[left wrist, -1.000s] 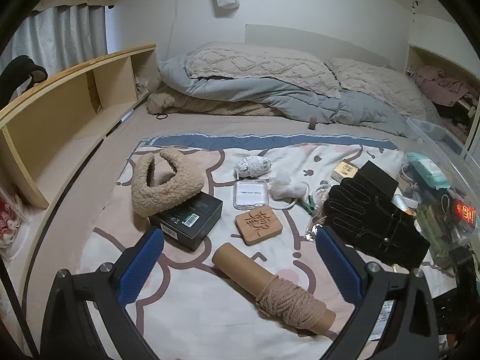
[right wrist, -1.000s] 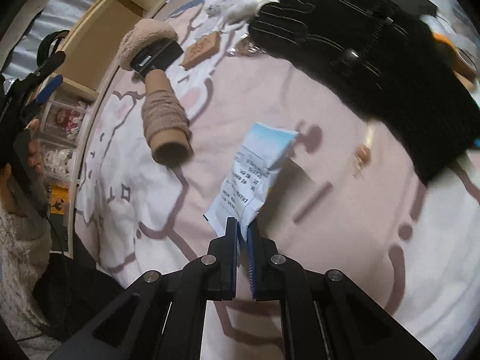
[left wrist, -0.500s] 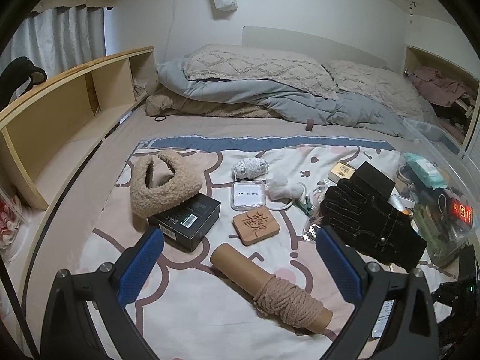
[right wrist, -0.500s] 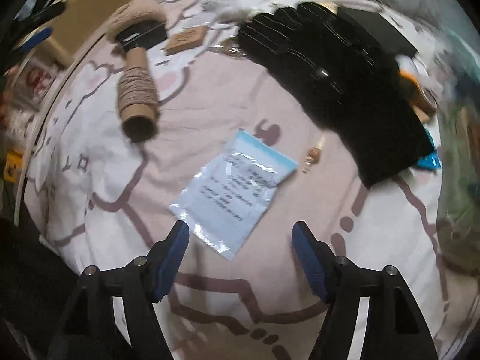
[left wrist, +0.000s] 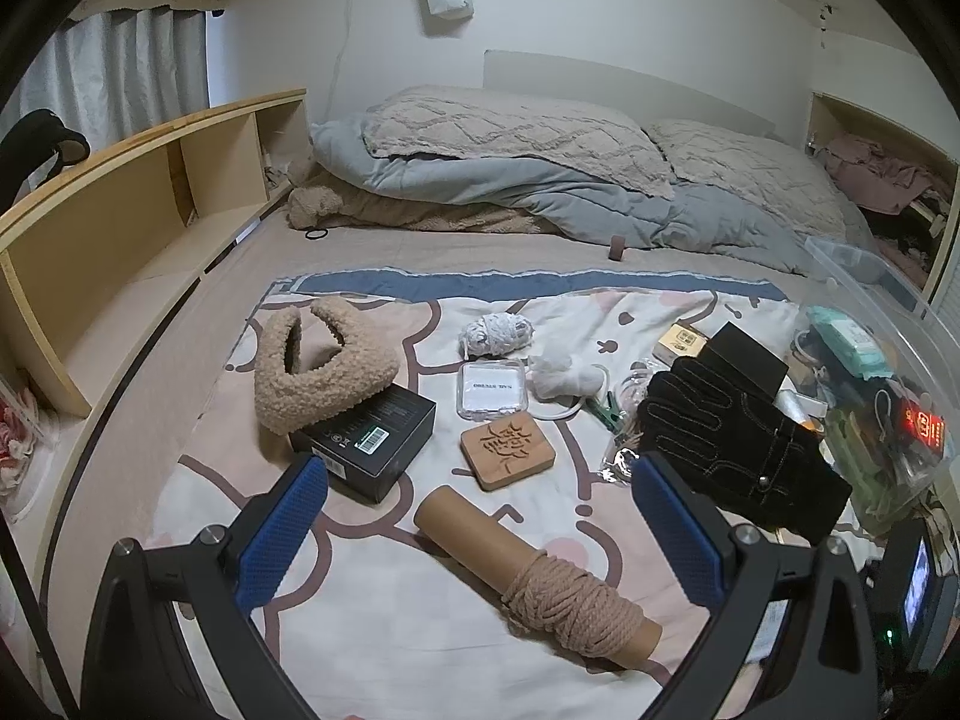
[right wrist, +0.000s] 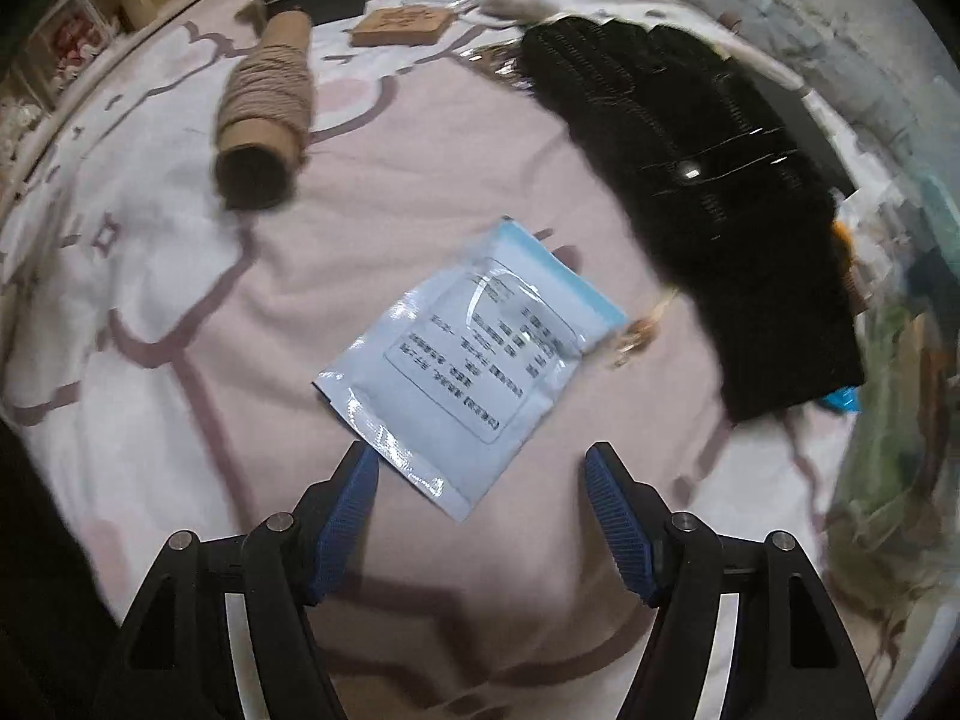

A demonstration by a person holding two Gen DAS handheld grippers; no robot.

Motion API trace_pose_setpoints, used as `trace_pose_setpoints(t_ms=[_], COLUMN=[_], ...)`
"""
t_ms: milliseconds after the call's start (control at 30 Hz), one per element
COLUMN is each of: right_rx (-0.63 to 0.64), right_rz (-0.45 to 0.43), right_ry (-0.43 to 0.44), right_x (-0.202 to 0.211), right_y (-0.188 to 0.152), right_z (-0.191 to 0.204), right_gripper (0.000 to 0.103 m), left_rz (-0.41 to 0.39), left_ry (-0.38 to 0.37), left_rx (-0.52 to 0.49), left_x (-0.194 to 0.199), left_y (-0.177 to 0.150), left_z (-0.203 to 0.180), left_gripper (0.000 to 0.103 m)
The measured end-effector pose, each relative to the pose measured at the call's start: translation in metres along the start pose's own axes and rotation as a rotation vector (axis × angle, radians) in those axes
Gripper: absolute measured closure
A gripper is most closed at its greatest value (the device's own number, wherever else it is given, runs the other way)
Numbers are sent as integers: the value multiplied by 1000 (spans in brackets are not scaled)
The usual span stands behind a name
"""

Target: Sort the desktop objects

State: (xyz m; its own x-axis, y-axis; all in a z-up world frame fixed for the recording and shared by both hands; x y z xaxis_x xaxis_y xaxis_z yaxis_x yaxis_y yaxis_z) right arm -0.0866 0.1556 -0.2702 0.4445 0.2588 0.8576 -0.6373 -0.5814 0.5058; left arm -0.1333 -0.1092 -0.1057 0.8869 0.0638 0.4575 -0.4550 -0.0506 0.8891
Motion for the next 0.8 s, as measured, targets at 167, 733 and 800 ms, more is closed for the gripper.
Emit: trace_pose_setpoints(t_ms=[167,733,800], right_rx=[-34,-173,-216], right_rz=[-55,-186,-212], right_ry=[-77,28,13], right_x=[-8,23,18], right_y=[5,33,39], right_z=[-33,-6,-6], right_gripper=[32,32,32], left_rz=[3,61,68], left_ry=[-7,-43,-21], left_rx=[-10,-53,-82], left_x=[-1,-20,-24], left_y=[-1,-27,-33], left_z=[-1,-24,-32], left_gripper=[1,1,1])
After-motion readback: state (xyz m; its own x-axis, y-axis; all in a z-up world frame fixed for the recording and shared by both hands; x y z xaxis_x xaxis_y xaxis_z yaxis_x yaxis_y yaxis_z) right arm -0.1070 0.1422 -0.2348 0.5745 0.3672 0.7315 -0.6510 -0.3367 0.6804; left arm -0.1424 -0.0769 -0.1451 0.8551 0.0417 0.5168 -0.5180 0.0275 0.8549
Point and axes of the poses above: each gripper's, at about its wrist camera, not at the fingertips, and x roughly against the way its jaws point, z to its left, y to its top, the point moved 3 cm from there along -x, roughly the way its jaws point, and after that the axes turned 14 degrees about -z, right-handed, at the moved point
